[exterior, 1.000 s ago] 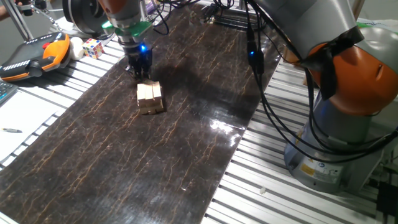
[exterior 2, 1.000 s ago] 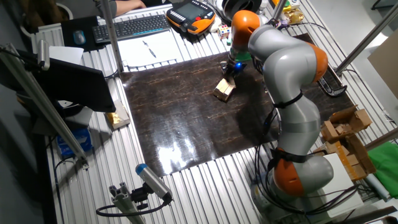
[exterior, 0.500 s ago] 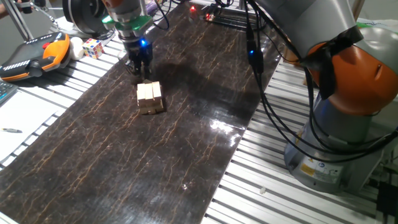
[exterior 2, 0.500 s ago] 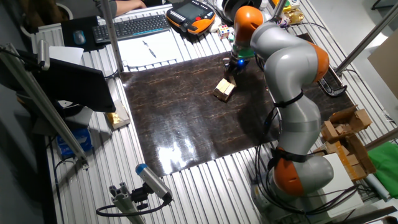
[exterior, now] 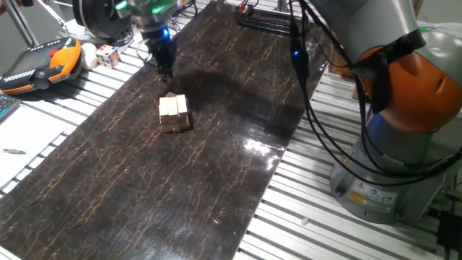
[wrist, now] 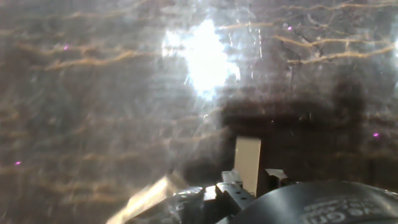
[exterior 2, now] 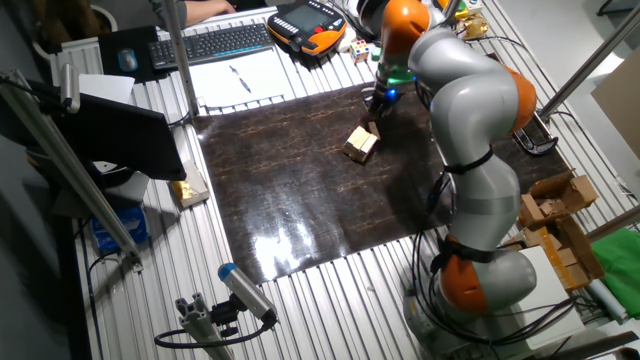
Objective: Play Jenga
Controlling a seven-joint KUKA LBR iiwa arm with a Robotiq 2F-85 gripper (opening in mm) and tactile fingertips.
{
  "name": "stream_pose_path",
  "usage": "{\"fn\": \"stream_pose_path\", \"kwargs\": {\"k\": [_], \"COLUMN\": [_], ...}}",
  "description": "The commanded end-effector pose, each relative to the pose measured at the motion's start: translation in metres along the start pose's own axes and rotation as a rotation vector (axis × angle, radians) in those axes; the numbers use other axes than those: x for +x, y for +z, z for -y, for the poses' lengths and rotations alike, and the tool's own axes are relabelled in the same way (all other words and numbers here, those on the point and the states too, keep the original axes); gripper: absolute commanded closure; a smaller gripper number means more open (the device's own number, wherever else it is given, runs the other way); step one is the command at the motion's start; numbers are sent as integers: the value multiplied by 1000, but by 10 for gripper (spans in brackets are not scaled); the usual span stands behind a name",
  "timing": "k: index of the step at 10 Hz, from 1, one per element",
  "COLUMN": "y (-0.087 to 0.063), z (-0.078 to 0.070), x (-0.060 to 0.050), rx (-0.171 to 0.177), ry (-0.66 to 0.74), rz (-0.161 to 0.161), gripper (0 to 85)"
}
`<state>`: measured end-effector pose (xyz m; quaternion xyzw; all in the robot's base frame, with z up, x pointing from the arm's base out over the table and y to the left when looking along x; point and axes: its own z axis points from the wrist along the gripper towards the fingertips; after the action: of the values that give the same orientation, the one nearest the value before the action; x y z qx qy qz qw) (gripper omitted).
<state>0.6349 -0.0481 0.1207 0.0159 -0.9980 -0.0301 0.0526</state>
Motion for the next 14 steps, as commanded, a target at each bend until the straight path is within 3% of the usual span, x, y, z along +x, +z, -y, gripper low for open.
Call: {"fn": "stream_pose_path", "kwargs": {"k": [1, 2, 4, 7, 9, 11, 14], "y": [-21, -28, -39, -43, -46, -52, -55], "z": [-3, -4, -10, -14, -20, -31, -36], "x": [8, 16, 31, 38, 45, 56, 67], "rx": [-10, -28, -37, -32, -36, 11, 34], "ry": [-10, -15, -1, -26, -10, 5, 3], "rz": [-10, -29, -46, -20, -23, -21, -14], "gripper": [770, 843, 843, 843, 843, 843, 843]}}
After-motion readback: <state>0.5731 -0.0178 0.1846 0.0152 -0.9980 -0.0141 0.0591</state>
